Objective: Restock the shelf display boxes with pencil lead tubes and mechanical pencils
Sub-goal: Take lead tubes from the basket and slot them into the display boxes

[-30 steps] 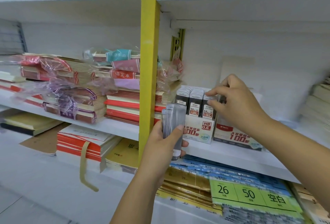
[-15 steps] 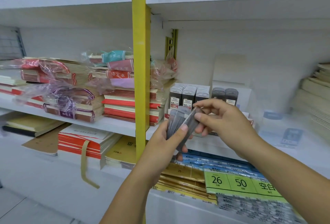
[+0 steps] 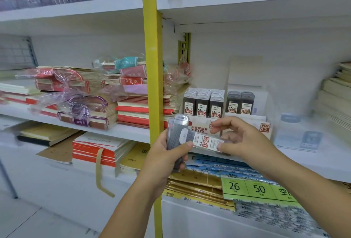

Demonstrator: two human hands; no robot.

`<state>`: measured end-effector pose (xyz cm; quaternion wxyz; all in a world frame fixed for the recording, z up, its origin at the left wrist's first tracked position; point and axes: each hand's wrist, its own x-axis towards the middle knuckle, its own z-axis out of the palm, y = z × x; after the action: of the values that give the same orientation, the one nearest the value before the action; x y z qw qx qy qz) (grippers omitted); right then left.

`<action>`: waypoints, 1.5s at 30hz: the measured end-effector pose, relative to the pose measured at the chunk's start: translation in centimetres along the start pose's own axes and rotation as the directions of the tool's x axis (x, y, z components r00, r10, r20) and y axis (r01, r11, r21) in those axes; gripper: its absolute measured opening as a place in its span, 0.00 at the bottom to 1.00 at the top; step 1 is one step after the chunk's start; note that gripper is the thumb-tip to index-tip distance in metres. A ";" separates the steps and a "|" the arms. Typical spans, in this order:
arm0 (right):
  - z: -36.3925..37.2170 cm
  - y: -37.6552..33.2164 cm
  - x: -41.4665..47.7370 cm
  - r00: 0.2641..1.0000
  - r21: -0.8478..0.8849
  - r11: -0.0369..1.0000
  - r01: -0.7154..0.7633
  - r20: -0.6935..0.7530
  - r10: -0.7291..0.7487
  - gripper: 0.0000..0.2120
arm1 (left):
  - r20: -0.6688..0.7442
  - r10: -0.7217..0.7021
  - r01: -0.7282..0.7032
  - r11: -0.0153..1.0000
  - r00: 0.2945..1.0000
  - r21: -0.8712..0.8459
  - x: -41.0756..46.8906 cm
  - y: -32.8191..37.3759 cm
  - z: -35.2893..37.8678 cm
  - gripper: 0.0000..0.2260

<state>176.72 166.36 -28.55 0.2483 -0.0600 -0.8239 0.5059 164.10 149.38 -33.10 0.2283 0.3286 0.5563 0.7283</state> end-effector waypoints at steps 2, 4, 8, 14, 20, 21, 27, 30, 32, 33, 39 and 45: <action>0.4 -0.5 0.1 0.998 -0.073 0.997 0.009 0.056 -0.005 0.21 | 0.001 0.008 -0.008 1.000 1.000 0.028 -0.1 0.2 0.0 0.13; 0.8 -1.0 0.2 0.991 -0.112 0.993 0.031 0.136 -0.016 0.22 | 0.017 0.031 -0.031 0.999 0.999 0.034 -0.1 0.5 0.2 0.12; 0.8 -2.1 0.4 0.948 -0.248 0.965 0.079 0.317 0.004 0.35 | 0.014 0.045 -0.046 0.999 0.999 0.028 0.2 0.7 0.7 0.09; -2.4 -5.3 3.3 0.872 -0.452 0.819 0.354 -0.158 -0.464 0.25 | -0.067 0.013 -0.015 0.999 0.998 -0.030 1.2 0.4 0.8 0.06; -2.2 -4.8 5.5 0.845 -0.823 0.469 0.320 0.024 -0.535 0.19 | -0.104 0.028 -0.032 0.999 0.994 -0.040 1.9 0.2 0.7 0.12; -2.0 -4.5 5.8 0.852 -0.839 0.445 0.313 0.041 -0.522 0.19 | -0.102 0.035 -0.038 0.999 0.994 -0.028 2.0 0.1 0.7 0.11; -2.6 -4.0 7.1 0.882 -0.775 0.576 0.260 -0.051 -0.468 0.21 | -0.084 0.064 -0.065 0.998 0.994 -0.012 1.7 0.3 0.3 0.09; -3.0 -4.2 7.0 0.875 -0.767 0.581 0.271 -0.055 -0.480 0.21 | -0.083 0.065 -0.065 0.998 0.994 0.000 1.7 0.3 0.1 0.09; -3.1 -4.1 6.9 0.884 -0.773 0.571 0.277 -0.029 -0.467 0.20 | -0.083 0.066 -0.066 0.998 0.994 0.004 1.6 0.3 0.1 0.09; -3.1 -4.0 6.9 0.888 -0.771 0.573 0.277 -0.022 -0.458 0.20 | -0.083 0.066 -0.065 0.998 0.994 0.007 1.6 0.3 0.1 0.09; -3.4 -3.9 7.5 0.902 -0.733 0.636 0.241 -0.073 -0.426 0.21 | -0.065 0.055 -0.053 0.998 0.996 0.038 1.7 0.0 0.5 0.09; -3.1 -4.7 7.6 0.838 -0.677 0.678 0.286 -0.167 -0.520 0.18 | -0.164 0.061 -0.065 0.998 0.985 -0.021 2.0 -0.1 0.1 0.08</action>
<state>172.27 169.23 -20.69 0.4614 -0.0407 -0.8788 0.1145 162.85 150.89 -32.77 0.1631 0.2821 0.5530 0.7668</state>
